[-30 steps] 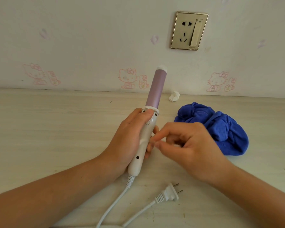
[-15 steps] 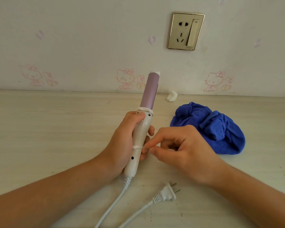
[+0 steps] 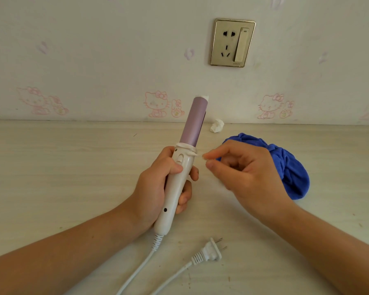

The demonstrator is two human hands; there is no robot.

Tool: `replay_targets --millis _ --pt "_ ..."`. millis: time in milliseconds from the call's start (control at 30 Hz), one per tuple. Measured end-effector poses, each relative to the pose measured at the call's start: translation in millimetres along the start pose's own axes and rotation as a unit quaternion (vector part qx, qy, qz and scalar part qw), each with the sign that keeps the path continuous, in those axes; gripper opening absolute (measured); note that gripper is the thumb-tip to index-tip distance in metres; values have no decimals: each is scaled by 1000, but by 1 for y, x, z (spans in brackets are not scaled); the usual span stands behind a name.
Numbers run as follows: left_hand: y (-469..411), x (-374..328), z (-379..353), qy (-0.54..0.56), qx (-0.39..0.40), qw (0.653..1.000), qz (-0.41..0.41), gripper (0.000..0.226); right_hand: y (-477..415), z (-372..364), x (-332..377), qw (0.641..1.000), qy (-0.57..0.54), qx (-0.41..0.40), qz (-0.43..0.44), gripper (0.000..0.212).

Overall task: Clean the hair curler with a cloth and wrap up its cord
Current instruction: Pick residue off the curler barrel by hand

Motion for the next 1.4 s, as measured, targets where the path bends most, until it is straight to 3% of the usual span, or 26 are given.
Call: replay_targets --millis 100,267,400,700,833,1000,1167,1400 --pt "3 -1 -4 -12 10 1000 -10 48 2 -5 5 999 -28 24 7 6" --pt "2 -1 -5 -51 8 999 -13 50 3 -1 6 999 -39 -9 22 7" --pt "2 0 -6 -90 2 996 -23 34 4 -9 9 999 -24 19 37 8" --pt "-1 1 0 -97 -23 995 -19 36 3 -2 5 1000 3 -7 21 12" --pt "0 1 0 -104 -29 994 -17 33 5 -10 9 999 7 21 26 5" --pt "0 -3 2 -102 -54 993 -19 43 2 -3 5 1000 -2 3 14 6" --pt "3 -8 5 -144 -80 986 -31 22 2 -3 5 1000 -10 3 13 6" --pt "6 -9 4 -150 -77 985 -43 20 2 -4 5 1000 -8 5 18 5"
Point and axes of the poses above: each hand's wrist, its own y-axis away from the middle knuckle, its own z-axis out of the back of the hand, x = y × z, the point moved 9 cm from there along -y, towards the middle knuckle, and after that the axes turned 5 degrees about z, right-handed, at the moved point
